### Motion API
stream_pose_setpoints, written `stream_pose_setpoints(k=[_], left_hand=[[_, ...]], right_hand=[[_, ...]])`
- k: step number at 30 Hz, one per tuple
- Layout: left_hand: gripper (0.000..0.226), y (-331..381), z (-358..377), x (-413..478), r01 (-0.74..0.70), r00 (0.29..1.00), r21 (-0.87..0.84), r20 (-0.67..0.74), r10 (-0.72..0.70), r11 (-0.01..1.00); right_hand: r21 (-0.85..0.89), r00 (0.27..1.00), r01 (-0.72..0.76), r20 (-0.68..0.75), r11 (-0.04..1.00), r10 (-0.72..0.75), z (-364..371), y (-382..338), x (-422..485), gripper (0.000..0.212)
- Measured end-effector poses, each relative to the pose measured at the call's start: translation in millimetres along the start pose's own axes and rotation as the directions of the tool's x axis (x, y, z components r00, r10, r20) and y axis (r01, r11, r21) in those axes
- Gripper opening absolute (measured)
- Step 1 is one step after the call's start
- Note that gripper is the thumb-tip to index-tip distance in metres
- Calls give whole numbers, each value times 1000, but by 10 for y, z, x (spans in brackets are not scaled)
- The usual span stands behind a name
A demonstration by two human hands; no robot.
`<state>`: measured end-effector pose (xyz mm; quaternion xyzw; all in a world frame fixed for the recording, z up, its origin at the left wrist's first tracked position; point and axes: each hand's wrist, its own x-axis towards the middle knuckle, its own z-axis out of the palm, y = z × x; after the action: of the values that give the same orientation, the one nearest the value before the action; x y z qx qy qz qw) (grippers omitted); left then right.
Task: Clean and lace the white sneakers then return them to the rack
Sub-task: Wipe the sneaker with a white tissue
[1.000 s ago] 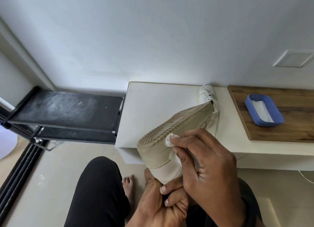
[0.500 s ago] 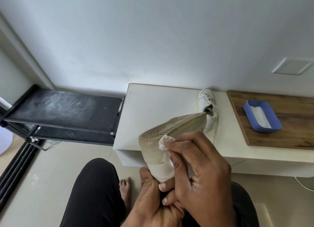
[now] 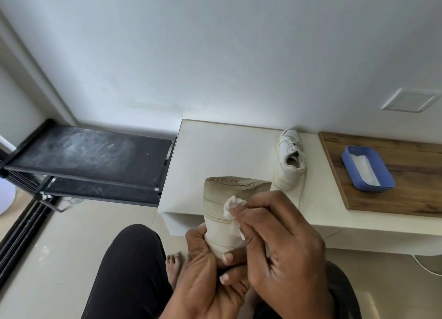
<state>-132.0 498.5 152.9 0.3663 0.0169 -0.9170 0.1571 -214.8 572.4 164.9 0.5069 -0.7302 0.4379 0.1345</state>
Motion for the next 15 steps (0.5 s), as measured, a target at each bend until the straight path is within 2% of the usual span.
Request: stream_pose_setpoints(k=[4, 7, 11, 13, 15], left_hand=[[44, 26, -3, -9, -37, 999, 57, 0, 37, 998], [44, 18, -35, 2, -133, 987, 185, -59, 146, 974], [42, 19, -64, -9, -284, 942, 433, -39, 332, 856], [39, 34, -83, -27, -337, 923, 510, 11, 386, 792], [37, 60, -99, -43, -378, 906, 562, 62, 418, 735]], right_hand=[[-49, 1000, -18, -15, 999, 17, -47, 82, 83, 15], [-78, 998, -53, -44, 996, 50, -63, 100, 105, 14], [-164, 998, 33, 54, 986, -24, -43, 41, 10, 20], [-175, 990, 79, 126, 981, -57, -87, 68, 14, 23], [-164, 989, 65, 145, 984, -41, -145, 132, 62, 27]])
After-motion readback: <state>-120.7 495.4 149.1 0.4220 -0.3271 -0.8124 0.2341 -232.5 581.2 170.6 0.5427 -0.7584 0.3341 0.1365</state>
